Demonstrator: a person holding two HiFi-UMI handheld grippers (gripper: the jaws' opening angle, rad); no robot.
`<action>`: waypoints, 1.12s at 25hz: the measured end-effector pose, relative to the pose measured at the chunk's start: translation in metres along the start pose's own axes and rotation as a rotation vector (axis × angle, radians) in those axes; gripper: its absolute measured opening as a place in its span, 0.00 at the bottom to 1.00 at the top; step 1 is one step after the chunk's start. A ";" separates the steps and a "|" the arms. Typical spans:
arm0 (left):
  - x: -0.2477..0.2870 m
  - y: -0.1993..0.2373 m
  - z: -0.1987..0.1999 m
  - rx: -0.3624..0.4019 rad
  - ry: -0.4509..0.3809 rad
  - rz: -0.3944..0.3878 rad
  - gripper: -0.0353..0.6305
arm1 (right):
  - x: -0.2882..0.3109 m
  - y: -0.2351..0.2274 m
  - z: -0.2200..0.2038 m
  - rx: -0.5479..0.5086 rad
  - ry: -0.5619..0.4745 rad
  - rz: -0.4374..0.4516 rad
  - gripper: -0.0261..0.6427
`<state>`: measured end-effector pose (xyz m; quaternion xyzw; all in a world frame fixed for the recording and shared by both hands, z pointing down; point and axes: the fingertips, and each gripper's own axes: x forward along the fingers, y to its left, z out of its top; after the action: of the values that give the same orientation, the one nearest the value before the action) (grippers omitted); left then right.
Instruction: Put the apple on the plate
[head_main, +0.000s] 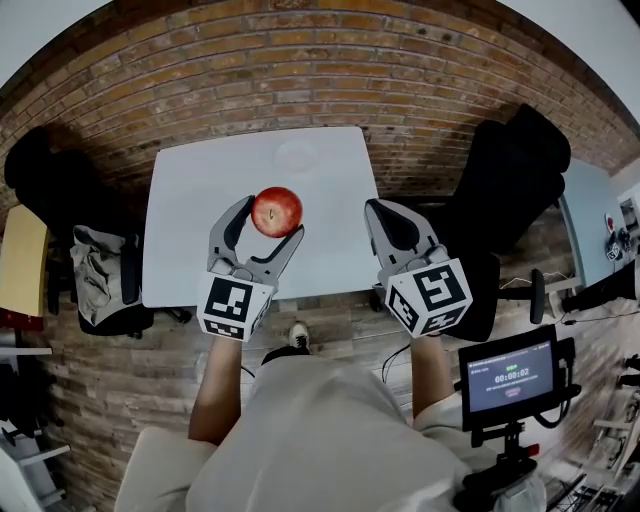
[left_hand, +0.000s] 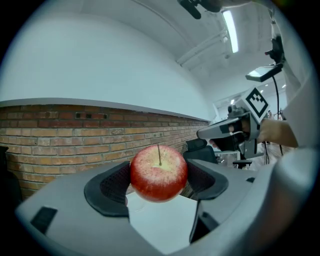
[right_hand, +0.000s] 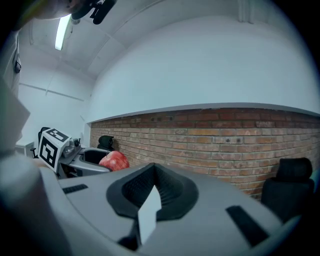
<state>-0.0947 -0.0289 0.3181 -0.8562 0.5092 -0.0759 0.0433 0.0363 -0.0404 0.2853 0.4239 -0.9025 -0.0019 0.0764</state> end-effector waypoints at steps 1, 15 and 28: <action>0.006 0.006 -0.001 0.000 0.002 -0.007 0.60 | 0.008 -0.002 0.000 0.003 0.001 -0.003 0.04; 0.089 0.050 -0.038 0.005 0.092 -0.117 0.60 | 0.083 -0.023 -0.012 0.032 0.046 -0.023 0.04; 0.182 0.084 -0.106 -0.011 0.257 -0.119 0.60 | 0.151 -0.081 -0.059 0.085 0.131 0.001 0.04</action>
<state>-0.1005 -0.2289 0.4255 -0.8682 0.4595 -0.1846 -0.0313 0.0114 -0.2044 0.3585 0.4256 -0.8950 0.0642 0.1175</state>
